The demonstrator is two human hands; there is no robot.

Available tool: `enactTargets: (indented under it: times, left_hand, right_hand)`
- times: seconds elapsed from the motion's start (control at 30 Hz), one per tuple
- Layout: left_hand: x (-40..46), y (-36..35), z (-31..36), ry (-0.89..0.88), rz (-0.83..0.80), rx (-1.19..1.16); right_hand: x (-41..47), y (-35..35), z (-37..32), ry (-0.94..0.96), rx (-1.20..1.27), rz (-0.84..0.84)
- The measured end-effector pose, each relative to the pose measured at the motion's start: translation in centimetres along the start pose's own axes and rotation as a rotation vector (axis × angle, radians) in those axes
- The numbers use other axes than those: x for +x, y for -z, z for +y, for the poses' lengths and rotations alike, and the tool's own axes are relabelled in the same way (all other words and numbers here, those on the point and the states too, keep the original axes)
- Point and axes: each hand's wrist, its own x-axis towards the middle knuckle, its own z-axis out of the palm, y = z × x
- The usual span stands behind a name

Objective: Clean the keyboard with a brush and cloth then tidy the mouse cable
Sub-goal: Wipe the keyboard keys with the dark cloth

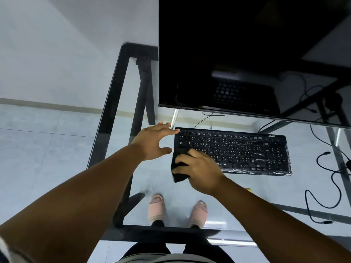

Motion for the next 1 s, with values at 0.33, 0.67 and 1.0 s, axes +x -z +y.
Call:
enactTargets:
  times: [0.33,0.67,1.0]
  left_hand:
    - [0.3,-0.4,0.4,0.048,0.036,-0.062]
    - [0.4,-0.1,0.5,0.08,-0.01,-0.122]
    - [0.4,0.2,0.5,0.087,-0.011,-0.145]
  right_hand:
    - [0.1,0.1,-0.5,0.046,-0.104,0.002]
    - [-1.8,0.5,0.2,0.029,-0.238,-0.04]
    - [-1.9,0.4,-0.4,-0.012,-0.231,-0.034]
